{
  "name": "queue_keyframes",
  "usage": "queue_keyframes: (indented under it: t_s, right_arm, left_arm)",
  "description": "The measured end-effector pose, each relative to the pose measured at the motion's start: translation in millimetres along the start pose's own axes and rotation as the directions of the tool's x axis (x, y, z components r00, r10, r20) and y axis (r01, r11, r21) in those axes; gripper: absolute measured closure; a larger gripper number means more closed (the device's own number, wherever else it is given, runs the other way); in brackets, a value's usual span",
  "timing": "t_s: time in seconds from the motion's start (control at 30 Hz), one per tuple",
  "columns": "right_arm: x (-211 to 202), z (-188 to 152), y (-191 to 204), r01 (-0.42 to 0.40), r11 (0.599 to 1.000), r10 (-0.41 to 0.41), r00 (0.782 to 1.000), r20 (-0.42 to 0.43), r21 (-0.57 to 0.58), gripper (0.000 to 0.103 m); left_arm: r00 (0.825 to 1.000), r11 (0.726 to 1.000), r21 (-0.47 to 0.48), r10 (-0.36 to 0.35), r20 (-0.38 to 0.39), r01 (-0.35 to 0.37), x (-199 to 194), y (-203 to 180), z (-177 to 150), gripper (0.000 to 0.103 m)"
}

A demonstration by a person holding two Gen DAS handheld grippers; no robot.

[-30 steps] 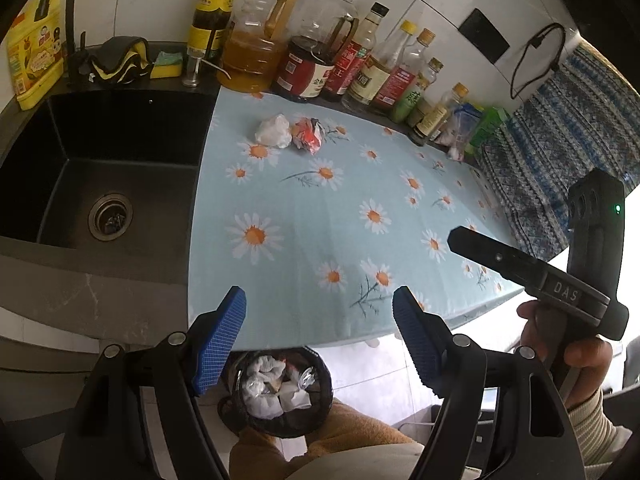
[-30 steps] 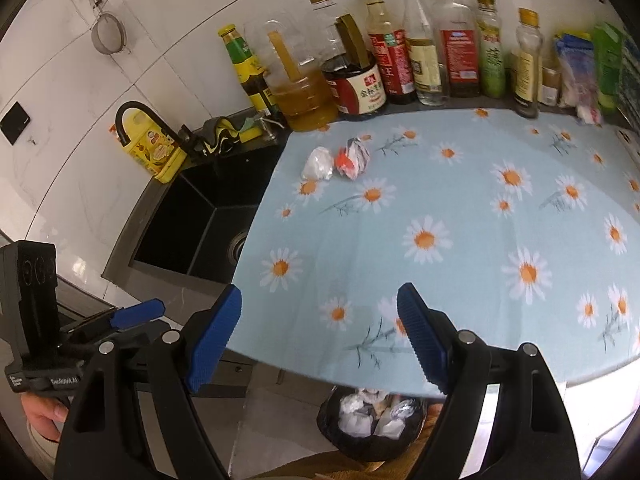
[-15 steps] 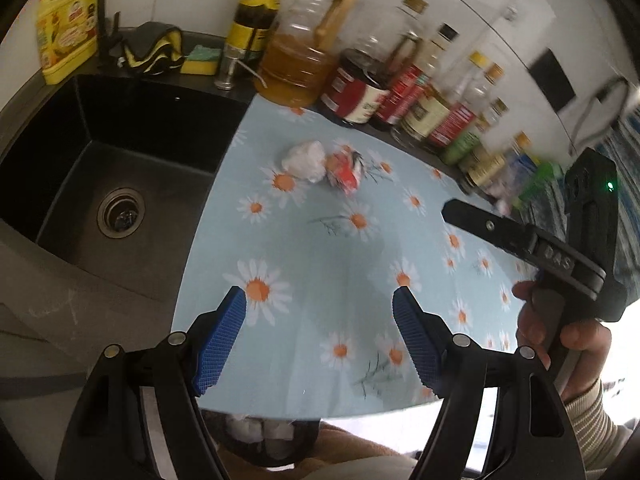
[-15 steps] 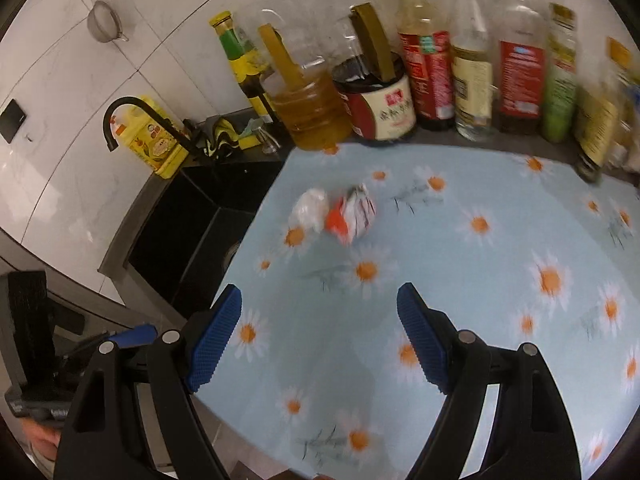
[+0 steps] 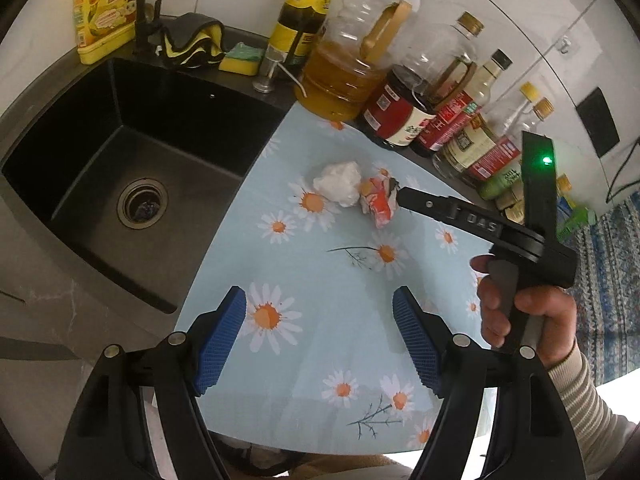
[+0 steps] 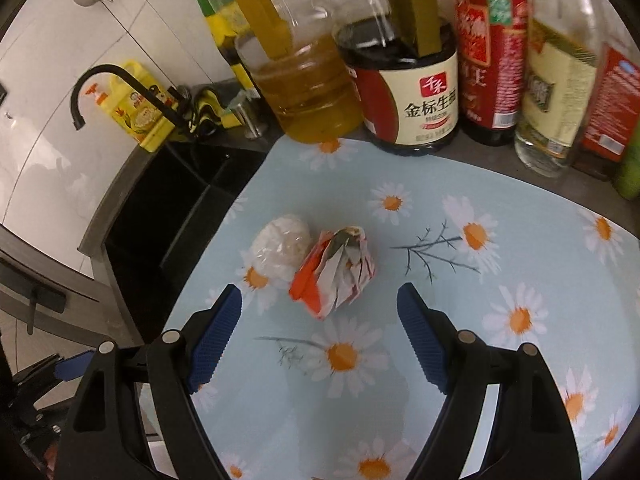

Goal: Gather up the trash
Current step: 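Reach the right tool to the red-and-white wrapped packet while the left tool reaches the plastic-wrapped tissue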

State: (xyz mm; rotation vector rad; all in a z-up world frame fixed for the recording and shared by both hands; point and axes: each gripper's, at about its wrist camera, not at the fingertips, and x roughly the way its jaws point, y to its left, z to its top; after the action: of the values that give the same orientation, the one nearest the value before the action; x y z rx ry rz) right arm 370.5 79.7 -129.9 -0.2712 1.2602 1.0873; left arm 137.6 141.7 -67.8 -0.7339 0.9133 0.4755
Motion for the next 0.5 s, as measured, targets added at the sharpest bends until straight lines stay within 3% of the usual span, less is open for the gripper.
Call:
queue_keyframes:
  t_s: [0.17,0.37,0.43,0.5]
  right_arm:
    - [22,13,-8,0.002,1.0,-0.002,1.0,-0.019,0.005,0.024]
    - [34,17,-13,-0.001,1.0,0.001,0.999,-0.039,0.009,0.038]
    - [38,16,-13,0.0,1.0,0.0,0.999,-0.053,0.002,0.051]
    - [41,15,-12,-0.005,1.0,0.005,0.998,-0.067,-0.01,0.056]
  left_arm:
    - [1.0,1.0,-0.008,0.013,-0.006,-0.013,7,0,6,0.03]
    - [1.0,1.0,0.002,0.019,-0.017,-0.019,15,-3,12,0.03]
    - [1.0,1.0,0.008,0.014,-0.018,-0.014,17,-6,13,0.03]
    - [1.0,1.0,0.014,0.009,-0.017,-0.009,17,-9,14,0.03]
